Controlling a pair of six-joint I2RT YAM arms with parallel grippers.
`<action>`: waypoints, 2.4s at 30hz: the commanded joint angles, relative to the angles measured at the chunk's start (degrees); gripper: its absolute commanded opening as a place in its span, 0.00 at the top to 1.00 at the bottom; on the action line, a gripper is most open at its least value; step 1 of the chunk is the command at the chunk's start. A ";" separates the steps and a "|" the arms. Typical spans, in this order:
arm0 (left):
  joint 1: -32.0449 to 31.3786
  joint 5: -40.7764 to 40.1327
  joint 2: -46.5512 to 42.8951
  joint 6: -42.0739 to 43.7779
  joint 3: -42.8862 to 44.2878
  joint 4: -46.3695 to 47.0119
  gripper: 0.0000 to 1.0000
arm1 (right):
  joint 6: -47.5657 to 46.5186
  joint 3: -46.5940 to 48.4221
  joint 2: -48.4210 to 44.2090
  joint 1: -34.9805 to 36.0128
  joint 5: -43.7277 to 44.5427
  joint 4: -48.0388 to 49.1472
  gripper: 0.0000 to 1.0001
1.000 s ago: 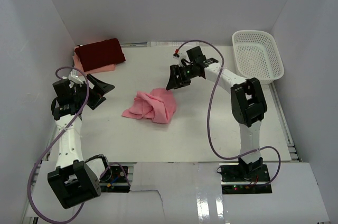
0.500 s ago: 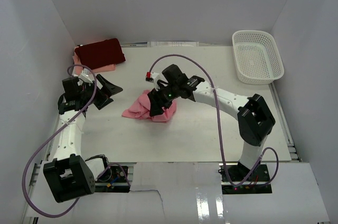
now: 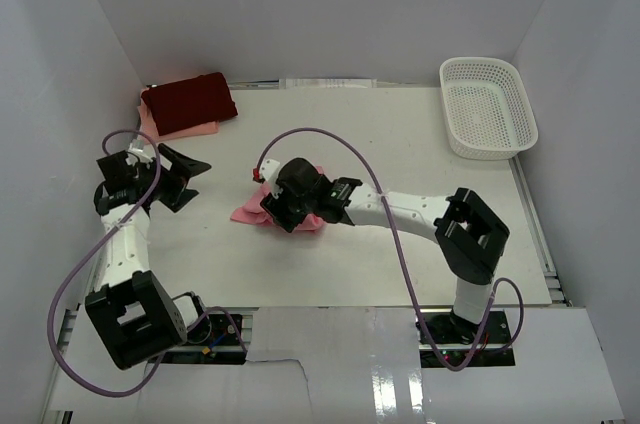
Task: Fold and stack the t-shirts
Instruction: Flatten out the tshirt
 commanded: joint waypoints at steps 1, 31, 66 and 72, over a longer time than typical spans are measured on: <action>4.47 3.91 -0.10 -1.48 1.71 1.38 0.02 | -0.94 -1.56 -1.73 2.28 11.99 8.54 0.43; 5.00 3.91 -2.82 -2.54 -3.39 5.69 0.02 | 14.95 -1.53 -12.32 -16.05 -9.27 4.14 0.92; 3.16 2.33 -3.00 -0.26 -2.95 5.60 0.02 | 7.31 12.67 9.43 -19.17 9.16 -9.91 0.36; 2.81 1.98 -2.74 0.10 -2.95 5.69 0.02 | 10.74 20.32 14.00 -18.20 17.53 -10.61 0.40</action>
